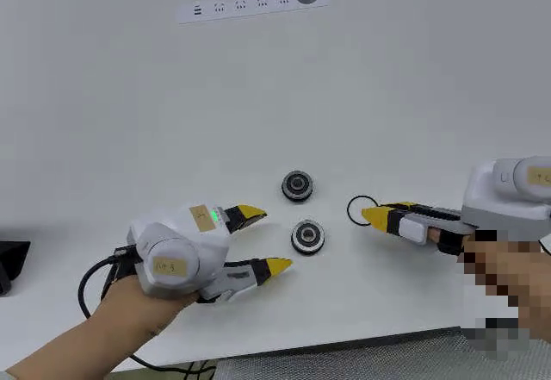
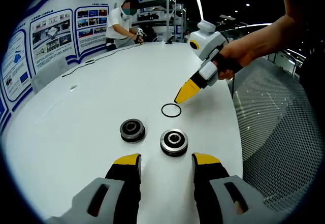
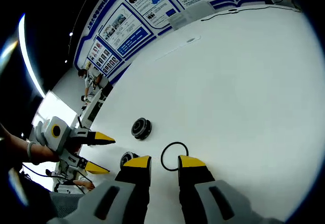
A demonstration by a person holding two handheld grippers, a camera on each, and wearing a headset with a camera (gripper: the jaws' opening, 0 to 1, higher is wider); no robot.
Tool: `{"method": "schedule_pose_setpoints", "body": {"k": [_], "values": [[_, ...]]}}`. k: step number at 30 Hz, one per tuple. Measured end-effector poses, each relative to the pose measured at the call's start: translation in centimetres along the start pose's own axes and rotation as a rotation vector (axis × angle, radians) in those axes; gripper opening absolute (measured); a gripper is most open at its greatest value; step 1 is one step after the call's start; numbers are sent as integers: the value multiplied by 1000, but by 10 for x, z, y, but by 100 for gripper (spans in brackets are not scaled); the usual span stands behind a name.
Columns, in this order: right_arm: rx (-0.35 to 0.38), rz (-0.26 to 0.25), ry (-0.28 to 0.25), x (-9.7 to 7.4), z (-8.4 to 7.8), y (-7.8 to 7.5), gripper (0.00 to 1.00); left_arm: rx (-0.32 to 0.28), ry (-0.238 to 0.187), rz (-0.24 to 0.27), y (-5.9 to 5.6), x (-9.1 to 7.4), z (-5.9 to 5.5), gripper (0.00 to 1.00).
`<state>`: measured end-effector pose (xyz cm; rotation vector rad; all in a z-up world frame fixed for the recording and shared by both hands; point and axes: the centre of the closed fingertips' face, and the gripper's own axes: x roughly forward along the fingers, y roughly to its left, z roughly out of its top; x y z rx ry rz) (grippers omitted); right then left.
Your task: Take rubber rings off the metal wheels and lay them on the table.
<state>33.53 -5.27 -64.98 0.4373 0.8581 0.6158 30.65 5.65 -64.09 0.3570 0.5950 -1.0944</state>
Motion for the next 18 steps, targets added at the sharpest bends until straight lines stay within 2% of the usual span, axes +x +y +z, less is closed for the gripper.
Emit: {"method": "schedule_pose_setpoints", "body": {"k": [6, 12, 18], "values": [[-6, 35, 14, 7, -3, 12, 22, 13, -6, -18, -4, 7, 9, 33], [-10, 70, 35, 13, -7, 21, 22, 25, 0, -44, -11, 15, 13, 26], [-9, 98, 60, 20, -14, 26, 22, 37, 10, -58, -14, 23, 15, 23]]}}
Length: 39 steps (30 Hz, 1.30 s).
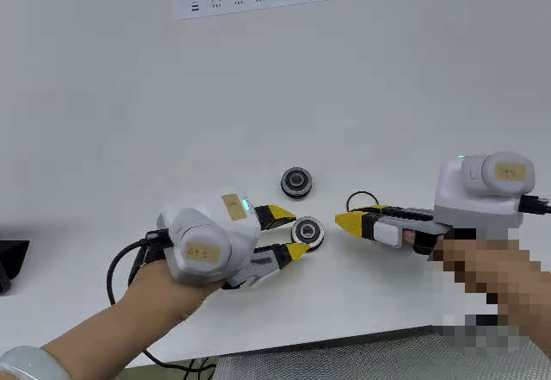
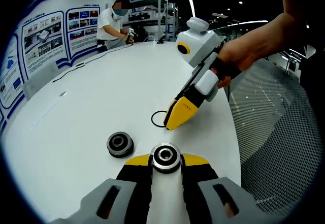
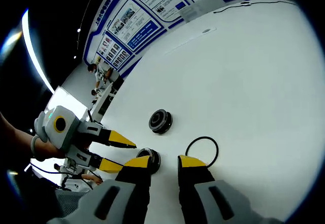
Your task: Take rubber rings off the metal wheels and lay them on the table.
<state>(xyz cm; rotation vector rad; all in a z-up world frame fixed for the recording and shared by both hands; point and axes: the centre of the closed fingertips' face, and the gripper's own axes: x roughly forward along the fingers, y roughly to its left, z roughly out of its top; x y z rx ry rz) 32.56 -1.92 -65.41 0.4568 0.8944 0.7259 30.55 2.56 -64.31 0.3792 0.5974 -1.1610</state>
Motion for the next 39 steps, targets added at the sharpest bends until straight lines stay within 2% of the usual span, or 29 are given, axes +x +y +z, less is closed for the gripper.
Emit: {"method": "schedule_pose_setpoints", "body": {"k": [9, 17, 39], "values": [[9, 30, 30, 9, -7, 8, 22, 16, 31, -11, 1, 8, -2, 19], [17, 39, 38, 12, -8, 8, 22, 24, 47, -22, 0, 10, -4, 16], [124, 129, 62, 26, -15, 22, 22, 32, 41, -21, 2, 12, -4, 13]]}}
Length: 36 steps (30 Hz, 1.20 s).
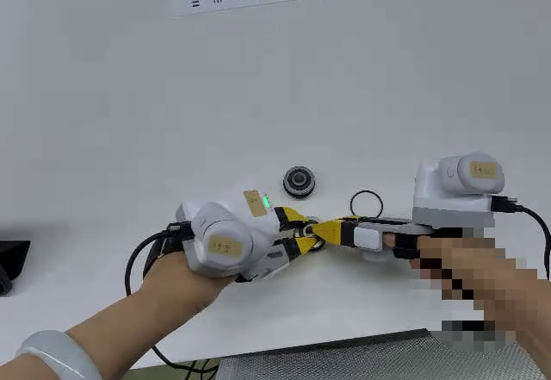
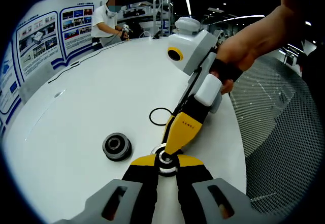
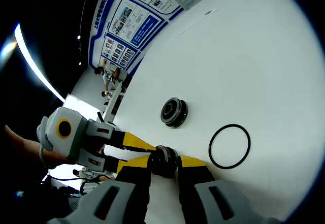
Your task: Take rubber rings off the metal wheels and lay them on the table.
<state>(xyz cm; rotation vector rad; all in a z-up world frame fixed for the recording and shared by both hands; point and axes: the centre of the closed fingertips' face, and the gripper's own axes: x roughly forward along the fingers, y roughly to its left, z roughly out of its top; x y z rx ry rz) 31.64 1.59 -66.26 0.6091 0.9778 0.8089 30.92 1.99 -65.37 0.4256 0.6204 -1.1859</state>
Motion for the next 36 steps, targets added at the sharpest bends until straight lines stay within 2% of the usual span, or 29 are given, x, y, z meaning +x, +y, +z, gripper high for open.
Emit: {"method": "schedule_pose_setpoints", "body": {"k": [11, 12, 24, 36], "values": [[24, 24, 37, -7, -9, 5, 22, -2, -3, 3, 0, 0, 0, 13], [39, 46, 39, -8, -10, 8, 20, -3, -3, 3, 0, 0, 0, 13], [37, 30, 22, -10, -8, 7, 18, -5, -4, 4, 0, 0, 0, 13], [32, -3, 1, -11, -5, 3, 6, -6, -4, 4, 0, 0, 0, 13]]}}
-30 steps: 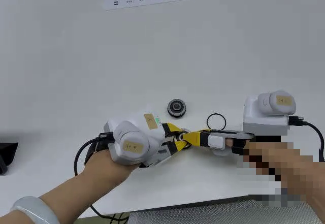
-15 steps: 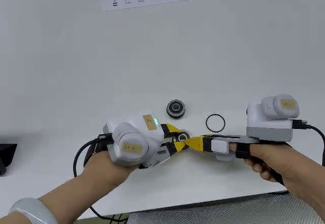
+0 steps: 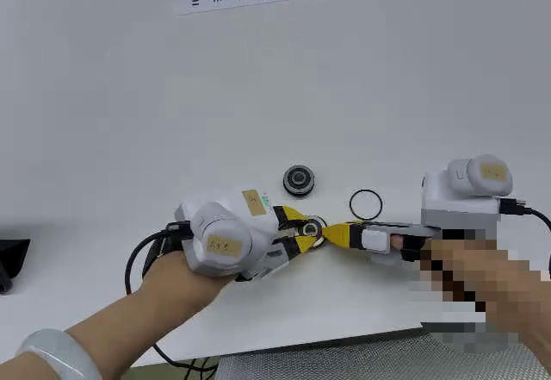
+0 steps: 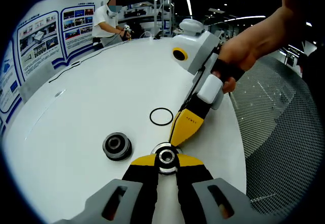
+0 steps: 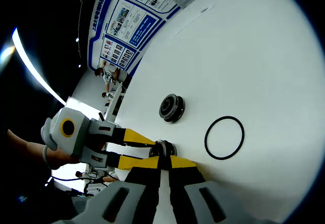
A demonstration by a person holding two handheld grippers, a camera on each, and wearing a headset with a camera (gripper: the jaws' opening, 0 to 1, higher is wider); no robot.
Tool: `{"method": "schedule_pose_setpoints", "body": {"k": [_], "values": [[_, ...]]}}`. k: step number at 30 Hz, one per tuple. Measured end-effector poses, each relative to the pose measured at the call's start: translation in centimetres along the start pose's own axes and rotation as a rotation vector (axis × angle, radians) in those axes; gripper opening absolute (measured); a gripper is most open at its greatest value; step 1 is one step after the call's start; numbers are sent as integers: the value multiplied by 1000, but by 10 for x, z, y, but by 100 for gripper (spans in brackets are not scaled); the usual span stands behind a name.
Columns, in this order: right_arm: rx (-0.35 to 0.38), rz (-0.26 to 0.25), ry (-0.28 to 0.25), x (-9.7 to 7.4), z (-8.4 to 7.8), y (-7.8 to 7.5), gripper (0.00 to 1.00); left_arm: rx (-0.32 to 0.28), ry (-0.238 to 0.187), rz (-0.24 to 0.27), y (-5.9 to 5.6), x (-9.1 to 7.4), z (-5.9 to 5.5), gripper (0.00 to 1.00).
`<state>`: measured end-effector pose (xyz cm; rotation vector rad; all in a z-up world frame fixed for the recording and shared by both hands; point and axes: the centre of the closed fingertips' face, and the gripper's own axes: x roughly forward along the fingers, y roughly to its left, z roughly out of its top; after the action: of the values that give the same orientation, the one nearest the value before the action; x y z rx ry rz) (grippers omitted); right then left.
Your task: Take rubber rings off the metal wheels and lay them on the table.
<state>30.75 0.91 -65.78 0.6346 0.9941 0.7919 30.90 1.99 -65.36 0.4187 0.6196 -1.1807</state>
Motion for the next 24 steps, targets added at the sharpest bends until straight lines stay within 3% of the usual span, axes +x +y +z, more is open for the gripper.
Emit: {"method": "schedule_pose_setpoints", "body": {"k": [14, 24], "values": [[-20, 1, -7, -1, 3, -2, 2, 0, 1, 0, 0, 0, 0, 13], [-26, 15, -13, -1, 3, 4, 2, 3, 4, 0, 0, 0, 0, 13]]}}
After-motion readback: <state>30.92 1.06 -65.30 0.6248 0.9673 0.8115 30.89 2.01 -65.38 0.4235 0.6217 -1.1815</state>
